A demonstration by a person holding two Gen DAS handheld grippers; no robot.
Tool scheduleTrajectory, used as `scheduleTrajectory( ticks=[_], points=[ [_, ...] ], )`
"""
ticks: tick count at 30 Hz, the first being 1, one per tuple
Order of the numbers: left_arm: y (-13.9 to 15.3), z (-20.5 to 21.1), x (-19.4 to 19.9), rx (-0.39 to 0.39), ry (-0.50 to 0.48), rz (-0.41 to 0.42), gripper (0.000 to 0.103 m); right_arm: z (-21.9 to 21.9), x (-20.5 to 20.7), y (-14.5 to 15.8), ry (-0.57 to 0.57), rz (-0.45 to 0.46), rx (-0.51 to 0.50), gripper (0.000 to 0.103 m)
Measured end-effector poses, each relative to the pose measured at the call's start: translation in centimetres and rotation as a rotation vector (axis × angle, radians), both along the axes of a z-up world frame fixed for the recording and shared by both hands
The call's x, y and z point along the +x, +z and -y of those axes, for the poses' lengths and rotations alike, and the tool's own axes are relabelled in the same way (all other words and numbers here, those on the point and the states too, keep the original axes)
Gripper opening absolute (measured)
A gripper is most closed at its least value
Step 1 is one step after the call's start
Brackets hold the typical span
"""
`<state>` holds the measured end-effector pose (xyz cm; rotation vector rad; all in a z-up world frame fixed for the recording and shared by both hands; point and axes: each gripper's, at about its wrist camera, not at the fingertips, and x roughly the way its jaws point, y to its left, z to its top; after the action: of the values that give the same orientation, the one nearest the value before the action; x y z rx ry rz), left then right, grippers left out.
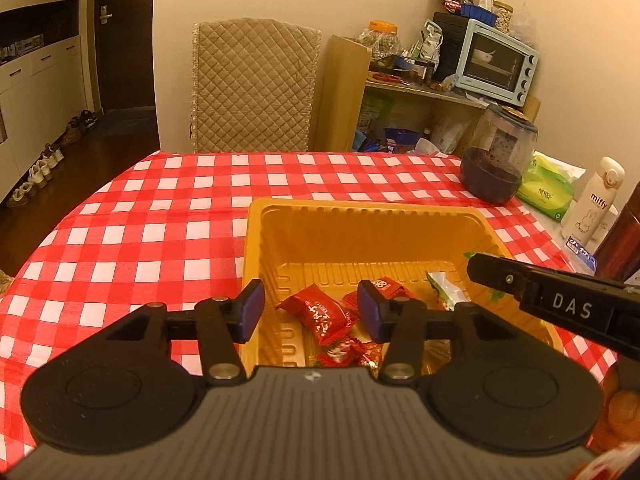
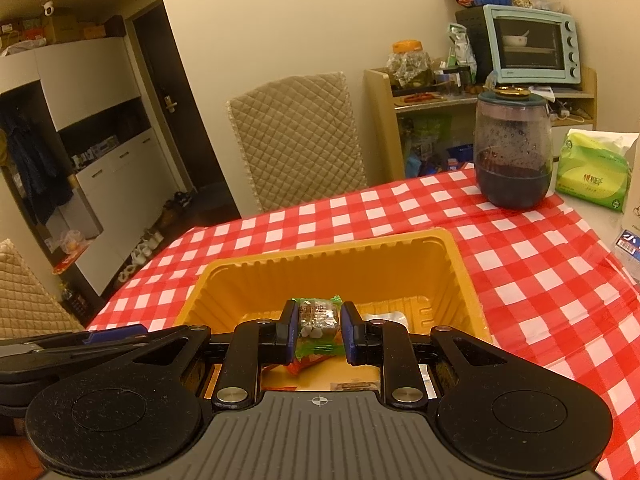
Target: Organize snacks
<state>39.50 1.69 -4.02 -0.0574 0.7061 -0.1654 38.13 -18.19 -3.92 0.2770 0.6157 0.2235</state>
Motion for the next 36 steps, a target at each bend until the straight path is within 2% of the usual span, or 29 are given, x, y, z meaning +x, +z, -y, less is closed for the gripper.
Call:
scheduleTrajectory(
  ticks=[20,21,22,23,24,29,36],
  points=[
    [-0.4,0.0,0.0,0.025,-0.006,-0.007,0.047,-1.0,-0.2,-0.1,0.04,0.017,0.015,0.024],
    [-0.5,0.0,0.0,0.026,-0.005,-0.008,0.047,-0.9,-0.2,-0.2,0.044,0.023,0.026,0.026],
    [-0.5,-0.1,0.0,0.026,-0.004,-0.009,0.047,-0.8,-0.2,-0.2,0.041,0.027,0.038,0.046],
    [-0.6,-0.1,0.0,0.027,-0.002,-0.01,0.047,-0.6,-0.2,-0.2,0.033,0.03,0.051,0.076],
    [-0.6,-0.1,0.0,0.027,-0.002,-0.011,0.047,-0.3,-0.2,-0.2,0.023,0.033,0.071,0.08],
    [-0.6,-0.1,0.0,0.03,-0.005,-0.011,0.047,0.9,0.0,0.1,-0.022,0.024,0.119,0.08],
    [-0.7,0.0,0.0,0.033,-0.008,-0.013,0.047,1.4,-0.1,0.3,-0.042,0.023,0.113,0.08]
  ],
)
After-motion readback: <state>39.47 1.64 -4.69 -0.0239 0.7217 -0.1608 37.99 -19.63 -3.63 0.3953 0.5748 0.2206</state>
